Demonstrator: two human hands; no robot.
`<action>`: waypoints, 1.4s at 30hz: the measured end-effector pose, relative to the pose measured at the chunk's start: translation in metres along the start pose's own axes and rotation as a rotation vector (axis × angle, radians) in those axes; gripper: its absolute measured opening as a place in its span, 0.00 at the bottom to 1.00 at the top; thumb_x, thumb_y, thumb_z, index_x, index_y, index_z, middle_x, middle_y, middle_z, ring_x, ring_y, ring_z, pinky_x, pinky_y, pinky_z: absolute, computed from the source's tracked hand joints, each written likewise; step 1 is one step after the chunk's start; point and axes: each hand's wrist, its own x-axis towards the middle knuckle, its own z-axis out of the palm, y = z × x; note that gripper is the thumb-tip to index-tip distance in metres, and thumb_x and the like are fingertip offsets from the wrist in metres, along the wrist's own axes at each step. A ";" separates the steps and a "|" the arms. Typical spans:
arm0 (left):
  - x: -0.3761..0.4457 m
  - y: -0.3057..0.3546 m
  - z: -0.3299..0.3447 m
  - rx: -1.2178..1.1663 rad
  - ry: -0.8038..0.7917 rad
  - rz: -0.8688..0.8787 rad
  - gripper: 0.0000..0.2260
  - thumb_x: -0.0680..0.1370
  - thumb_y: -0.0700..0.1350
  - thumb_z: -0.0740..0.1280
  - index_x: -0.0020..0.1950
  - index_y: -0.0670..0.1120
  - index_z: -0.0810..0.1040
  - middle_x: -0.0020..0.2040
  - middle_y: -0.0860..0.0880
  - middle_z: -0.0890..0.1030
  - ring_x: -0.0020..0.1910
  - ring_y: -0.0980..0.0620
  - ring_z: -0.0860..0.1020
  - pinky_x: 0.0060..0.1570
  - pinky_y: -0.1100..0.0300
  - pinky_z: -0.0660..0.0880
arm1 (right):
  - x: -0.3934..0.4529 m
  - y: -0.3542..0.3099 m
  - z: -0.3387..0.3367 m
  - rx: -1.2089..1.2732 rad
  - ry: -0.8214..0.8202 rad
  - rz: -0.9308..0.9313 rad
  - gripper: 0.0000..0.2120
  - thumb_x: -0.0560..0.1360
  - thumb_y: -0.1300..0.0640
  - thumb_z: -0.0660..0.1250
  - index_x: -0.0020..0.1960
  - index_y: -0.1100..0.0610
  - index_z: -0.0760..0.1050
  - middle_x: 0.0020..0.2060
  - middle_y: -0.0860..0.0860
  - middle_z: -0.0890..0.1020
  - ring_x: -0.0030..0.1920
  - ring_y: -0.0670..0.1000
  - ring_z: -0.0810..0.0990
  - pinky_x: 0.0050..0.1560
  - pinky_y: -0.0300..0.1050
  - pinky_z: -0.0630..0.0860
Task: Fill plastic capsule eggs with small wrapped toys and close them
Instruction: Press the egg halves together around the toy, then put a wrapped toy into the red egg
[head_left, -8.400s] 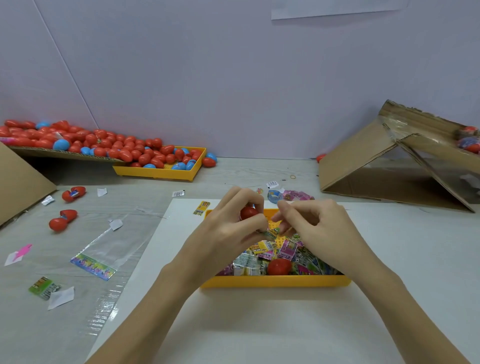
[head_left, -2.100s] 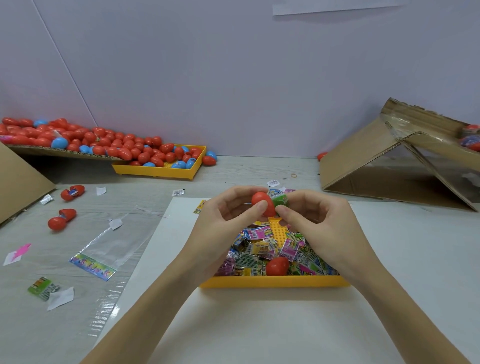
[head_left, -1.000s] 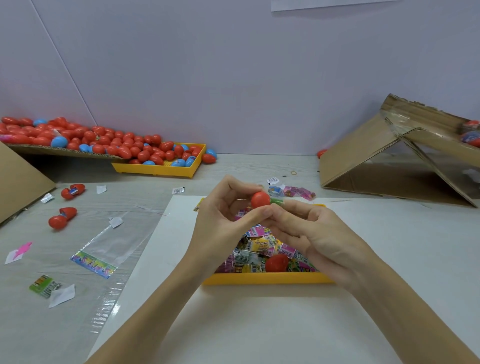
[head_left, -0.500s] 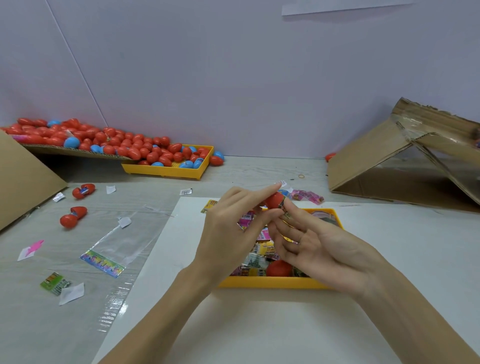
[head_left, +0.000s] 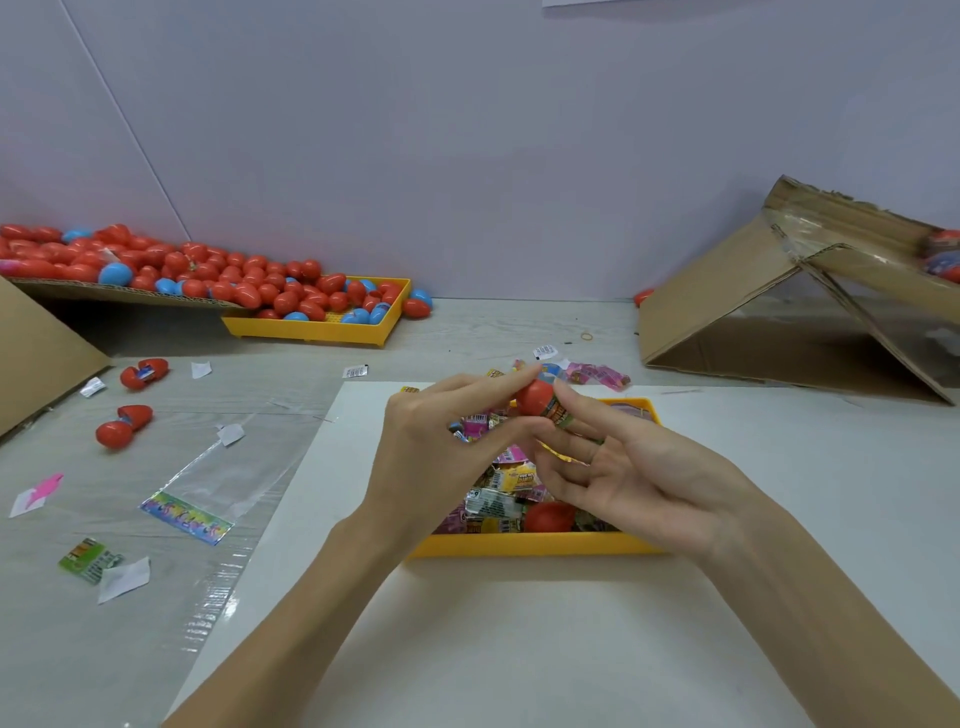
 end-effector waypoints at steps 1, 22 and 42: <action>0.000 0.000 0.001 -0.014 0.004 -0.013 0.21 0.73 0.46 0.77 0.66 0.47 0.83 0.52 0.51 0.87 0.49 0.55 0.85 0.52 0.56 0.82 | 0.000 0.000 -0.001 -0.009 -0.004 0.002 0.13 0.67 0.53 0.80 0.48 0.58 0.88 0.51 0.58 0.87 0.52 0.55 0.87 0.49 0.44 0.84; 0.003 -0.007 -0.004 -0.091 -0.077 -0.055 0.16 0.74 0.49 0.77 0.60 0.46 0.85 0.55 0.54 0.86 0.55 0.55 0.84 0.57 0.58 0.81 | 0.005 0.006 -0.009 -0.392 -0.025 -0.314 0.16 0.83 0.52 0.66 0.62 0.63 0.82 0.55 0.61 0.87 0.59 0.56 0.86 0.56 0.44 0.83; 0.009 -0.021 -0.008 -0.009 -0.054 -0.102 0.04 0.80 0.47 0.70 0.51 0.57 0.82 0.49 0.61 0.81 0.53 0.57 0.80 0.44 0.68 0.77 | 0.011 -0.107 -0.045 -0.139 0.220 -0.609 0.27 0.88 0.48 0.50 0.76 0.68 0.64 0.62 0.63 0.83 0.62 0.60 0.84 0.57 0.50 0.80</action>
